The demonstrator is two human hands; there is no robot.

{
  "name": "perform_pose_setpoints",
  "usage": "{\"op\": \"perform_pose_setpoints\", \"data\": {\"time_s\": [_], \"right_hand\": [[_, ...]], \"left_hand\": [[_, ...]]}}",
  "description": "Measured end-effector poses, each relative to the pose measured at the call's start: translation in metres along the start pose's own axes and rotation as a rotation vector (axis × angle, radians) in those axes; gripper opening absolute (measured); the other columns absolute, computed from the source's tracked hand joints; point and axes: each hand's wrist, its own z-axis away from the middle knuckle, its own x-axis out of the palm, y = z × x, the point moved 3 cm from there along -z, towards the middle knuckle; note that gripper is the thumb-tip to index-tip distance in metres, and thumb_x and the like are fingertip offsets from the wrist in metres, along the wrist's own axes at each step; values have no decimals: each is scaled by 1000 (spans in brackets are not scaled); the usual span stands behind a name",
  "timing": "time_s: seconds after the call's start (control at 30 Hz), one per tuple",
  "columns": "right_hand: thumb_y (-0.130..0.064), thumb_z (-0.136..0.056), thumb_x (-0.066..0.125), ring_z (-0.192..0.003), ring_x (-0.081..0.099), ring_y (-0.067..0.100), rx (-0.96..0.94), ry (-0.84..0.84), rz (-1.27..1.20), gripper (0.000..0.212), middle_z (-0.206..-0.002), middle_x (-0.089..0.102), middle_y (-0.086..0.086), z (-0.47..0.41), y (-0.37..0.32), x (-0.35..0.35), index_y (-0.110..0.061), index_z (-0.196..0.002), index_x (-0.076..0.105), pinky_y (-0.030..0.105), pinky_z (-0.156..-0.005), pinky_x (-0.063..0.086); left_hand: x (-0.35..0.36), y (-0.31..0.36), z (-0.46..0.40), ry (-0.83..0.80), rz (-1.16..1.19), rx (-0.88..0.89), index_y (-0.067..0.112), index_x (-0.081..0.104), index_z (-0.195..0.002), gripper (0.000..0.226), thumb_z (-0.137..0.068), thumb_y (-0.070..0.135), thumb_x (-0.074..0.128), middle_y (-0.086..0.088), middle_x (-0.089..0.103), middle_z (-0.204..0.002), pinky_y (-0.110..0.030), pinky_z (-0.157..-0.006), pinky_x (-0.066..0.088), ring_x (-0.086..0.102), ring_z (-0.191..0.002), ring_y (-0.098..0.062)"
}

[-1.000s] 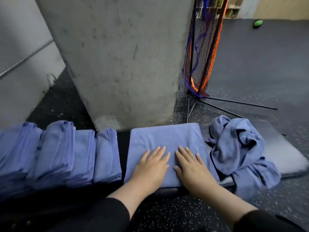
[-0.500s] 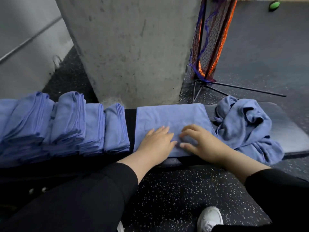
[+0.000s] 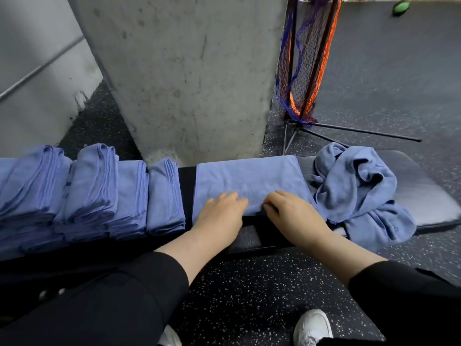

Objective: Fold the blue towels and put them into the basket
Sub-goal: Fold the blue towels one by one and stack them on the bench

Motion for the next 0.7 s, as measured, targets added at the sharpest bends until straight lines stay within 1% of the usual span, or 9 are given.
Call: {"op": "perform_pose_setpoints", "data": {"time_s": [0.07, 0.13, 0.2, 0.27, 0.37, 0.47, 0.53, 0.6, 0.7], "right_hand": [[-47, -98, 49, -96, 57, 22, -18, -21, 21, 23, -100, 61, -5, 1, 5, -2, -26, -101, 56, 42, -76, 50], [-54, -91, 58, -99, 56, 21, -95, -99, 110, 35, -104, 59, -5, 5, 10, -2, -26, -111, 55, 42, -80, 49], [-40, -87, 65, -106, 57, 25, -102, -132, 146, 39, -110, 59, -2, 9, 19, -2, -23, -121, 55, 42, -86, 48], [-21, -86, 62, -109, 59, 28, 9, -74, 102, 36, -114, 62, 1, 9, 32, -10, -20, -122, 59, 41, -84, 49], [-15, -87, 58, -102, 64, 31, 104, -13, 100, 26, -108, 69, 5, 6, 51, -25, -18, -112, 66, 40, -77, 50], [-15, -91, 56, -94, 65, 32, 118, -35, 55, 19, -99, 71, 7, 5, 57, -39, -18, -106, 67, 37, -70, 45], [-14, -91, 55, -83, 62, 30, 106, -60, -2, 13, -84, 66, 3, 6, 55, -49, -17, -99, 65, 34, -66, 39], [-13, -92, 55, -75, 54, 25, 73, -131, -16, 7, -75, 57, -2, 10, 50, -57, -15, -90, 62, 32, -63, 35], [-14, -93, 54, -66, 44, 16, 59, -364, 8, 14, -69, 52, -1, 17, 40, -69, -16, -78, 54, 20, -55, 33]], "left_hand": [[-7, -8, -3, 16, 60, -76, 19, 44, -87, 17, -88, 2, 45, 2, 49, -92, -37, -67, 31, 52, -93, -28], [-16, -16, -4, 23, 129, -111, 20, 48, -90, 20, -87, 1, 41, 2, 54, -87, -36, -62, 34, 54, -84, -27], [-20, -21, -4, -3, 113, -103, 21, 48, -89, 21, -89, 1, 41, 3, 52, -81, -36, -60, 36, 51, -76, -23], [-22, -27, -5, -50, 37, -98, 19, 45, -81, 22, -88, -1, 44, 3, 48, -77, -36, -58, 37, 47, -71, -22], [-28, -39, -5, -130, -72, -155, 19, 39, -70, 29, -89, -1, 48, 1, 45, -73, -32, -50, 28, 46, -67, -22], [-42, -42, -2, -153, -21, -184, 18, 34, -70, 31, -97, 7, 45, 1, 40, -70, -30, -51, 22, 38, -63, -17], [-52, -39, 3, -210, 5, -144, 21, 33, -71, 33, -101, 14, 42, 3, 39, -70, -30, -51, 23, 34, -61, -14], [-58, -35, 10, -308, 13, -88, 22, 34, -70, 34, -102, 18, 44, 4, 39, -70, -31, -53, 25, 34, -61, -14], [-66, -33, 21, -460, 14, -26, 20, 39, -73, 34, -104, 28, 47, 4, 43, -70, -31, -55, 29, 38, -60, -12]]}}
